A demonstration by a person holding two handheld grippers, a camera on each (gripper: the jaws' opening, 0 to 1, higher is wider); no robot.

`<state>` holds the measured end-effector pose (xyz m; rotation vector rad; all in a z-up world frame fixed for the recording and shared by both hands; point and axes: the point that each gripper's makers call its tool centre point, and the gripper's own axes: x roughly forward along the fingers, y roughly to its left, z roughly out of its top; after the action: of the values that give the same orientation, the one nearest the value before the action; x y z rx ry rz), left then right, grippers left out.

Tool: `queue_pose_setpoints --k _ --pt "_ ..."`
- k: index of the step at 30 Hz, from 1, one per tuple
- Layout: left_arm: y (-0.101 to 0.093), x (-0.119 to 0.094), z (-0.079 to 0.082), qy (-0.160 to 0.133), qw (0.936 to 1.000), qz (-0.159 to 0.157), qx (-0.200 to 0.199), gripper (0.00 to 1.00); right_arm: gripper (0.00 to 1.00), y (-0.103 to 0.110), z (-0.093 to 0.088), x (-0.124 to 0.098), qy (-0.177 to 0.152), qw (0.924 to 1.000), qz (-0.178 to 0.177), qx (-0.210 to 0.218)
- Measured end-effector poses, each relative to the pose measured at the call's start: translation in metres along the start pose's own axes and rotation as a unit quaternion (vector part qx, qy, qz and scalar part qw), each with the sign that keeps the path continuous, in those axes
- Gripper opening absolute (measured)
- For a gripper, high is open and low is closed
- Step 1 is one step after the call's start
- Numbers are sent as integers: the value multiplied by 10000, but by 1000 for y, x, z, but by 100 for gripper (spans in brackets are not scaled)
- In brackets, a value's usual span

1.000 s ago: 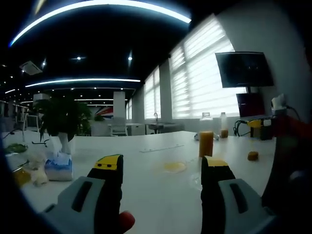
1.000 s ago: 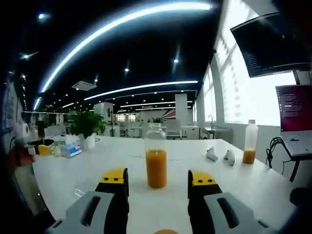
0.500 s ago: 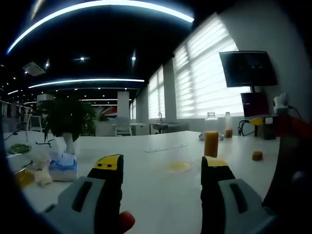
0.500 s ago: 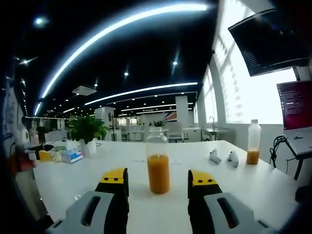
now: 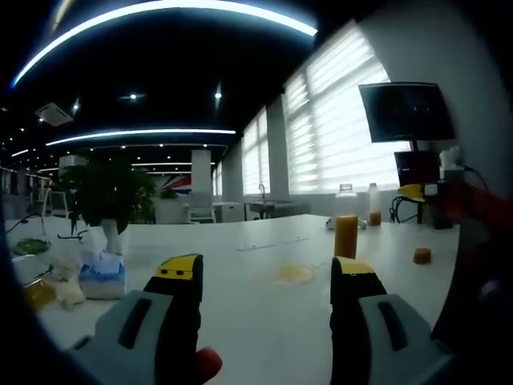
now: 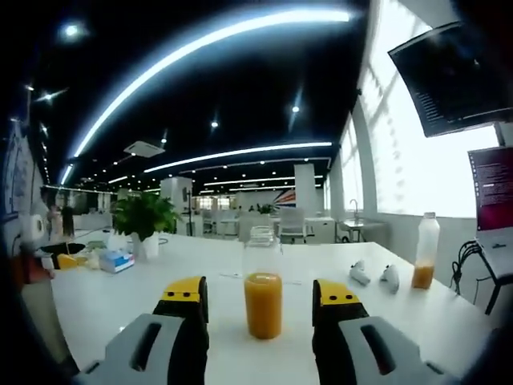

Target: Open the Petri dish lid, place the lid on the table, pour the liquid culture medium into the Petri dish, pick up the Petri dish lid from the table, and close the Petri dish

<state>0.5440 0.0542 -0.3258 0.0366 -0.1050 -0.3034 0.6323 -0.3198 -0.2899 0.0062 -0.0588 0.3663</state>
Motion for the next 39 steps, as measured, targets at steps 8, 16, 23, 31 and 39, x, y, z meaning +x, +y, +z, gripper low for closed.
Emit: queue_pose_setpoints --k 8,16,23,31,39 --pt "4 0 -4 22 10000 3 -26 56 51 6 10 31 4 9999 66 -125" --pt "2 -1 -2 -25 9999 -33 -110 56 55 6 13 65 -58 9999 24 -157" --pt "1 -2 -5 -5 9999 -64 -133 56 57 3 -1 94 121 9997 -100 -209" --pt "6 -4 -5 -8 9999 -12 -144 56 57 1 -17 113 246 9994 -213 -152" --pt "10 -5 -5 -14 9999 18 -139 56 56 4 -14 130 242 9992 -252 -201"
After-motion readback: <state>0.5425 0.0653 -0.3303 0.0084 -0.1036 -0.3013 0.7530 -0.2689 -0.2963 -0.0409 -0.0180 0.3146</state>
